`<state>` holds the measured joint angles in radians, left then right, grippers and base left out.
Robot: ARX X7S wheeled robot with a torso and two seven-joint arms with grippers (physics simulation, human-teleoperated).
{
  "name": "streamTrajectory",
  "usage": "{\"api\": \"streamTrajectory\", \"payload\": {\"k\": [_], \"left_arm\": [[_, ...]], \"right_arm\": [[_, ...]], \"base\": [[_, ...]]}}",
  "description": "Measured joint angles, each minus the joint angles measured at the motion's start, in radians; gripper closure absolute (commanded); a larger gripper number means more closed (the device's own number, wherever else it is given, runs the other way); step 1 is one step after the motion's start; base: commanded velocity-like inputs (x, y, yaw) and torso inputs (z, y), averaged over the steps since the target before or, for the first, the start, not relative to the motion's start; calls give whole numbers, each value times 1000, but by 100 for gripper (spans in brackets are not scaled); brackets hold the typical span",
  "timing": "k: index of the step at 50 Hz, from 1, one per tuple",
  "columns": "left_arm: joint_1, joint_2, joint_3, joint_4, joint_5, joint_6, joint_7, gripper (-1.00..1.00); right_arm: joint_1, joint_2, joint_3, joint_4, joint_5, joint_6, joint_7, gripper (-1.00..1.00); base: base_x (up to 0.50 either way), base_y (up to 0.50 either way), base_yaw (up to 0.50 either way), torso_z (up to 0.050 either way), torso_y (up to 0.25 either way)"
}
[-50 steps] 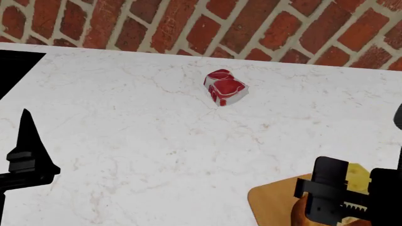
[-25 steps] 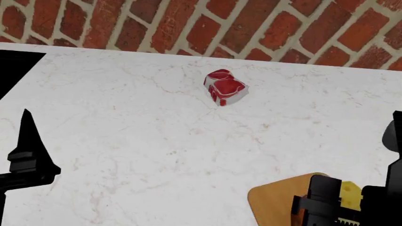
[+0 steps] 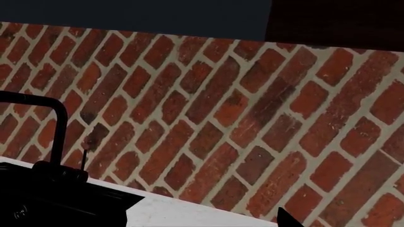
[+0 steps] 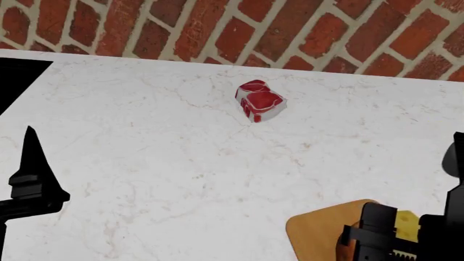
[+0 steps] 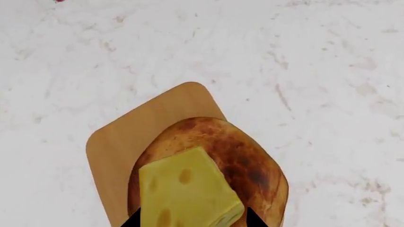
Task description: Pick up the wedge of cheese and place it on the slice of bread to prepare a simple cheese on bread dish.
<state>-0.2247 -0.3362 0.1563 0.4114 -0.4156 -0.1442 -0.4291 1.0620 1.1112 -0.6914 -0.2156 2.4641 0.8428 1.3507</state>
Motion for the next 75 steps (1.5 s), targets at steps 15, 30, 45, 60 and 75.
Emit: {"api": "streamTrajectory", "payload": {"k": [15, 30, 45, 60, 75], "left_arm": [[-2, -4, 5, -1, -1, -3, -5, -100], [-3, -7, 9, -4, 2, -3, -12, -100], [-5, -10, 12, -2, -1, -4, -17, -100], [-6, -12, 13, -3, -5, 0, -19, -100], [-6, -15, 16, -9, -7, 5, -18, -100]], "right_arm": [[-29, -13, -12, 43, -60, 5, -54, 100], [-27, -24, -16, 82, -109, 7, -104, 100], [-41, -26, -38, 95, -116, 31, -109, -100], [196, -32, -48, -7, 12, 87, 80, -100], [877, -4, -359, -161, 151, 9, 187, -100]], "base": [[0, 0, 0, 0, 0], [1, 0, 0, 0, 0], [1, 0, 0, 0, 0], [0, 0, 0, 0, 0], [0, 0, 0, 0, 0]]}}
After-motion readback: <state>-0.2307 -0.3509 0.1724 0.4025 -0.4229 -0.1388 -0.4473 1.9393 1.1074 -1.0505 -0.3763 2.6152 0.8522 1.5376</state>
